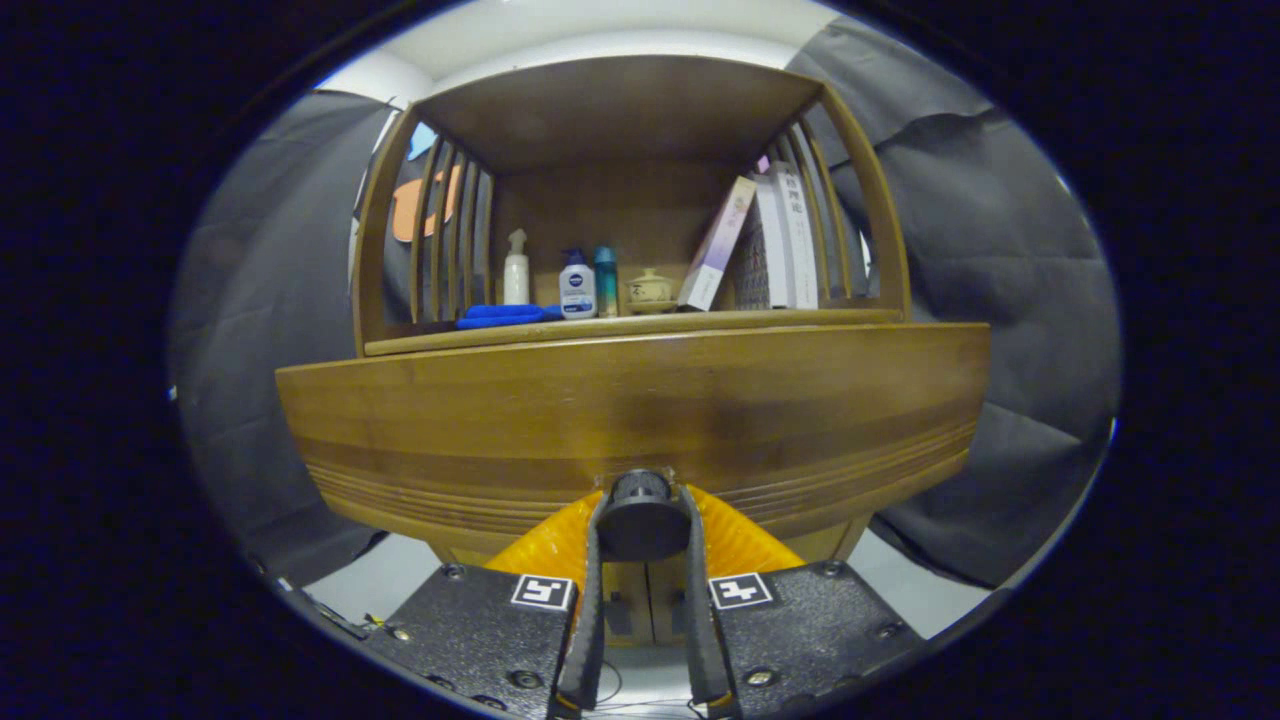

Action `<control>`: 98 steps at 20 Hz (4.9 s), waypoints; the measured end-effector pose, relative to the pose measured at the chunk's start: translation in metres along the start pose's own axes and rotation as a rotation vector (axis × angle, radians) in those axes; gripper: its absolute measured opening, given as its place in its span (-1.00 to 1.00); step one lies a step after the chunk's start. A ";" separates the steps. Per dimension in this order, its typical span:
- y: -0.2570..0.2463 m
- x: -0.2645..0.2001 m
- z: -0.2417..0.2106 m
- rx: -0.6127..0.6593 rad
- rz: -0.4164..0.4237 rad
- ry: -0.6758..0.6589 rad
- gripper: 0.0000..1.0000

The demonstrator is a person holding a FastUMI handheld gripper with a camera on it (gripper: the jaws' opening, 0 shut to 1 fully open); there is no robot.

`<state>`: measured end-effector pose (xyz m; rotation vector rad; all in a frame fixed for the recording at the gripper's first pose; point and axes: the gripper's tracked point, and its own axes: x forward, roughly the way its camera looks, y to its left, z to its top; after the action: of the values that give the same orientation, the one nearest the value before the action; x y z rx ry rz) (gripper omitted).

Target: Pull open the drawer, take out the items inside it, and place them on the countertop above the cabinet.

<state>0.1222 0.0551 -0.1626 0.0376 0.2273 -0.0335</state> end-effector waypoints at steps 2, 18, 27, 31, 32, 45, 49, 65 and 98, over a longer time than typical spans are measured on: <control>-0.001 -0.009 -0.003 0.023 -0.005 0.012 -0.27; -0.006 -0.041 -0.018 0.010 0.043 -0.022 -0.27; -0.007 -0.058 -0.025 -0.012 0.028 -0.025 -0.27; -0.002 -0.077 -0.032 -0.045 0.028 -0.016 -0.27; -0.001 -0.082 -0.034 -0.046 0.030 -0.012 -0.28; -0.005 -0.105 -0.031 -0.038 0.028 -0.019 -0.04; -0.014 -0.135 0.005 -0.047 0.021 -0.065 0.69; 0.009 -0.047 0.148 -0.181 0.078 0.171 1.00; 0.007 0.043 -0.005 -0.163 0.006 1.139 -0.07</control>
<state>0.1635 0.0609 -0.1768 -0.1115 1.3673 0.0168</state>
